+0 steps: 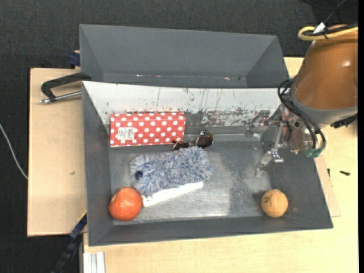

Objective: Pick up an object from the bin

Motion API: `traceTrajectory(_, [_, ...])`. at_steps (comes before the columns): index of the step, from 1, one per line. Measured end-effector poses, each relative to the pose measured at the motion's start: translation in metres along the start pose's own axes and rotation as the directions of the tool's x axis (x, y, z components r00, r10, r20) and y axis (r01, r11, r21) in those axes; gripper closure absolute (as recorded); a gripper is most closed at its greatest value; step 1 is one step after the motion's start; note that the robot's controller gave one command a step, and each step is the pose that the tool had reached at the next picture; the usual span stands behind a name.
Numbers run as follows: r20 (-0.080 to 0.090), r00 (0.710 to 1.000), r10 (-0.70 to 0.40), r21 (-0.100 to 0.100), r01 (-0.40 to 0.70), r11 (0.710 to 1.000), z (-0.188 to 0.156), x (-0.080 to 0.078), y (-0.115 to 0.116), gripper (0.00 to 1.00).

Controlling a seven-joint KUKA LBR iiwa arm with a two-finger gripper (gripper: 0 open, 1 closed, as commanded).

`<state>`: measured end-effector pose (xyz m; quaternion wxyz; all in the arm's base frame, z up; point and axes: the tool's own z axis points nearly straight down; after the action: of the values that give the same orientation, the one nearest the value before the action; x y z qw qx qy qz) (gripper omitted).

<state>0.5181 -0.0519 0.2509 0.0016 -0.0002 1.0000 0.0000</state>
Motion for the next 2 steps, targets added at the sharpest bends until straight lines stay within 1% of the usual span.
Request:
traceTrajectory(1, [0.000,1.000,0.000,0.000,0.000,1.000,0.000,0.000,0.000,0.00])
traceTrajectory(2, [0.006,1.000,0.014,0.000,-0.014,1.000,0.050,-0.003,-0.017,0.00])
